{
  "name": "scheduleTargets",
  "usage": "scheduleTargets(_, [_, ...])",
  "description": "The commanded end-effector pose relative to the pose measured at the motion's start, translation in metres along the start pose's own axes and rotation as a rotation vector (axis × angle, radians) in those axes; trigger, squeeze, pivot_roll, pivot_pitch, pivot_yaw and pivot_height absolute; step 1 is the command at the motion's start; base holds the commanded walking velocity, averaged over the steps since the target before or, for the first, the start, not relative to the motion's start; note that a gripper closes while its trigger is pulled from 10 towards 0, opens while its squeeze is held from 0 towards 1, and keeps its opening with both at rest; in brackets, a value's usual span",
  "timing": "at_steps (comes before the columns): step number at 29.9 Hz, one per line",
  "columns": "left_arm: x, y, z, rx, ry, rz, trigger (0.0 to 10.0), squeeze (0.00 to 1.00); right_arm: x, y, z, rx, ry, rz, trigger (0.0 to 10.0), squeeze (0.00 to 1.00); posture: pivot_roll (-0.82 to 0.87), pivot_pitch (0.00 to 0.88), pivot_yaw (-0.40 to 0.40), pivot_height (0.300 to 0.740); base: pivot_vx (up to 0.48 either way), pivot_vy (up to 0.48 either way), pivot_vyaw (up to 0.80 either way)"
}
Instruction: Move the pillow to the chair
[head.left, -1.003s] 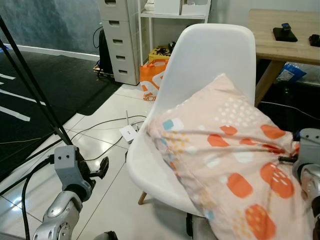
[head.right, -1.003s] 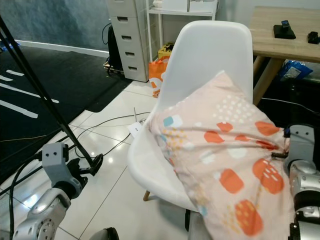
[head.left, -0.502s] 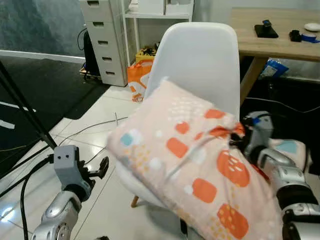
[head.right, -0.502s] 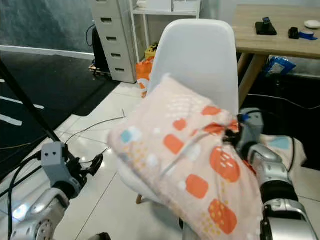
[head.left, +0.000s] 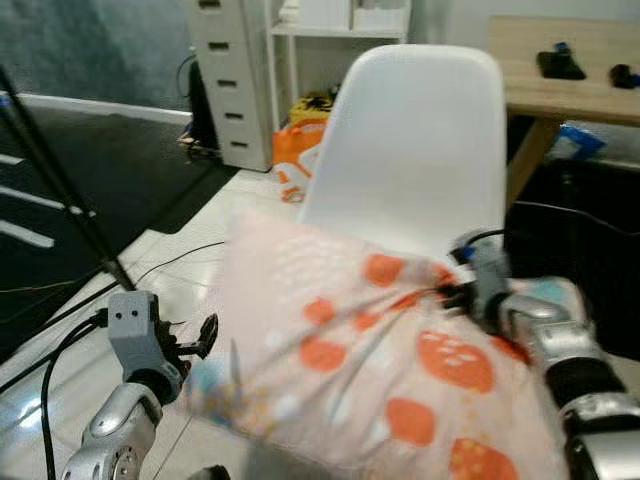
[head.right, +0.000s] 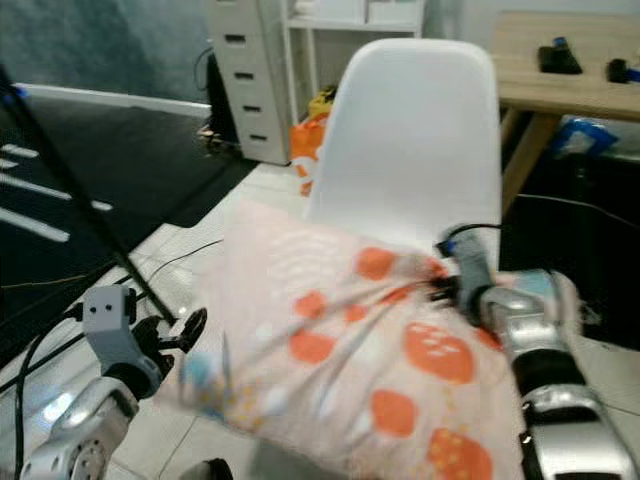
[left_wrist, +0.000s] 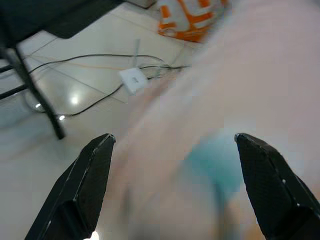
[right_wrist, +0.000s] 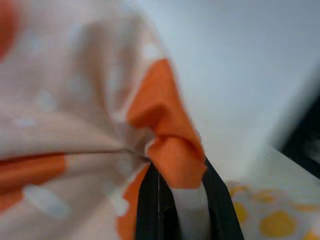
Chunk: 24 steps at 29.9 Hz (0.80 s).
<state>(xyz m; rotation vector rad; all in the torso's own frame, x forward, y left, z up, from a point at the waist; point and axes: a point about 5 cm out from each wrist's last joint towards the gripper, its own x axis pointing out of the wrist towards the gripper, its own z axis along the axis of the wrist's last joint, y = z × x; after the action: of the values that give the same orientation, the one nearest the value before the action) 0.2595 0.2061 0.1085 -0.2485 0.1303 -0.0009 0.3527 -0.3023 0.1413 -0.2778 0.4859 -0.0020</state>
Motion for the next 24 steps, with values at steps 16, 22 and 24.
scheduleTargets(16, [-0.009, 0.013, 0.007, 0.031, 0.016, 0.016, 10.0, 0.00, -0.002, -0.016, 0.036, 0.038, -0.202, -0.072, 10.0, 0.00, -0.10, 0.123, 0.104, 0.496, 0.000, 0.000, 0.00])
scheduleTargets(22, [-0.013, 0.020, 0.011, 0.053, 0.023, 0.023, 10.0, 0.00, 0.009, 0.025, 0.050, 0.034, -0.254, 0.115, 10.0, 0.00, -0.08, 0.134, 0.123, 0.487, 0.000, 0.000, 0.00])
scheduleTargets(24, [-0.014, 0.022, 0.013, 0.060, 0.025, 0.027, 10.0, 0.00, 0.010, 0.031, 0.052, 0.019, -0.256, 0.140, 10.0, 0.00, -0.08, 0.139, 0.130, 0.487, 0.000, 0.000, 0.00])
